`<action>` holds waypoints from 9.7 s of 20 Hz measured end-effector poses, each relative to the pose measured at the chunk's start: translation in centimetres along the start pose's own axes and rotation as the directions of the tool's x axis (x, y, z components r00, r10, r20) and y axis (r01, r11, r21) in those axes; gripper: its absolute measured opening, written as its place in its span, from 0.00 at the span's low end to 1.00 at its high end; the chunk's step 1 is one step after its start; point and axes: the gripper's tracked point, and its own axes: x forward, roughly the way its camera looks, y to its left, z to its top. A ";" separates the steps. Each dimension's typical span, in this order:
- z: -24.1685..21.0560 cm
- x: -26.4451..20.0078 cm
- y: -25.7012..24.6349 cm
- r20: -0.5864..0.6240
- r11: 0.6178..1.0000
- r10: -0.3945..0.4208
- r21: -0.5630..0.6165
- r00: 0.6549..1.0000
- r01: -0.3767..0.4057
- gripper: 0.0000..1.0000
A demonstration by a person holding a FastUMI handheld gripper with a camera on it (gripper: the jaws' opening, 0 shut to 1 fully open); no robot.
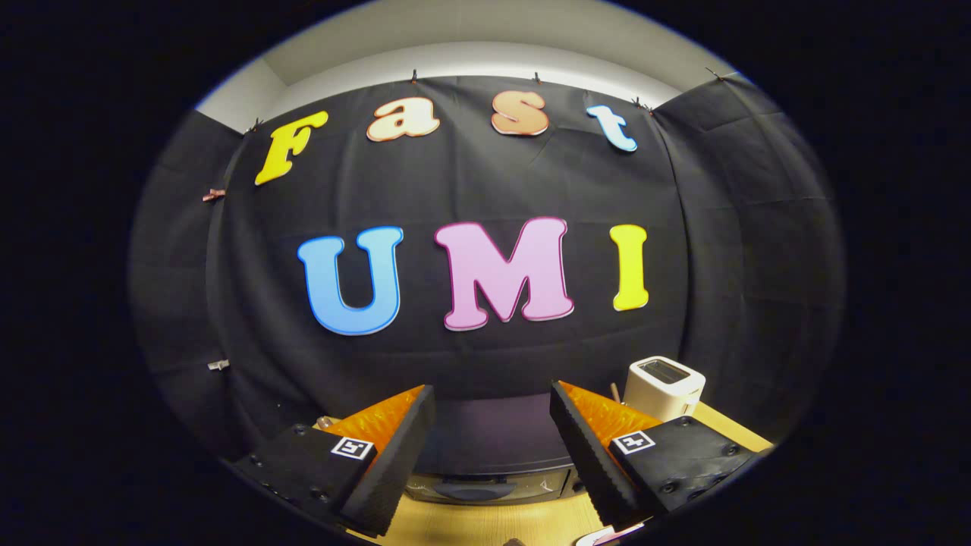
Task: Open the toaster oven, put the food inside, and close the toaster oven door.
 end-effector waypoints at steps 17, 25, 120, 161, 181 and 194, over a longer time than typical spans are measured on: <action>-18.3 5.6 0.3 -0.294 1.000 -0.021 -0.010 0.956 0.019 0.98; -19.8 5.9 0.2 -0.316 0.996 -0.065 -0.083 0.947 0.040 0.97; -29.2 -17.6 -23.3 -0.713 0.503 0.497 0.701 0.495 0.505 0.05; -33.7 8.1 -1.8 -0.730 -0.066 0.066 0.677 0.680 0.733 0.06; -28.2 -3.9 2.1 -0.726 0.485 0.270 0.670 0.633 0.562 0.99; -34.1 -11.3 1.5 -0.835 0.999 0.050 0.046 0.548 -0.022 1.00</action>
